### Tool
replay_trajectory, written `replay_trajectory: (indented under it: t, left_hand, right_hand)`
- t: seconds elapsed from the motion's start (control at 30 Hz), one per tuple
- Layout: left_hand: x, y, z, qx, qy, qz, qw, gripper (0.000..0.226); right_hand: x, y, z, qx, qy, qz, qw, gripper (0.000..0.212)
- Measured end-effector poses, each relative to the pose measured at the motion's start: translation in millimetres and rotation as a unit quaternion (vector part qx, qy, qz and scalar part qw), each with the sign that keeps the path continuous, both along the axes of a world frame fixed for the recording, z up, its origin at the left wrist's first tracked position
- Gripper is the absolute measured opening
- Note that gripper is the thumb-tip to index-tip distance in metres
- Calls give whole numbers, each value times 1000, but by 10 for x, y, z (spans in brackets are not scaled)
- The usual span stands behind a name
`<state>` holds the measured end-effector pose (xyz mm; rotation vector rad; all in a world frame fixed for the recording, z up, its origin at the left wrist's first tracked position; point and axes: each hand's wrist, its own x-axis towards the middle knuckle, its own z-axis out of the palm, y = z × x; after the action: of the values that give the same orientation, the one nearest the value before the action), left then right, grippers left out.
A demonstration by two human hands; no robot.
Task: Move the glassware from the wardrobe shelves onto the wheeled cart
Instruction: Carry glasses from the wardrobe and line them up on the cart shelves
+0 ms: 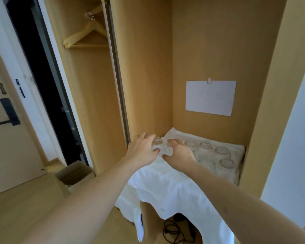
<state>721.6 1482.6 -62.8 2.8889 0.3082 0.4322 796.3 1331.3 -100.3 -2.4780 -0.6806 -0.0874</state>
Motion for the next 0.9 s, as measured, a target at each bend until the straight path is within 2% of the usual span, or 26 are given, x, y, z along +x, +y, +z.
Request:
replay_trajectory:
  t: [0.23,0.57,0.9]
  left_hand:
    - [652,152,-163,-23,11,-50,998,50]
    - [1645,224,-364,-41,34,-160,986,67]
    - [2316,292,-492,-31,80,-270,959,68]
  right_hand:
    - [433,-37,-166,-15,10,-48,999,66]
    - [991,-85,-210,-32,21,-182,983,74]
    - [1244,-160,-299,-57,52,-300,951,74]
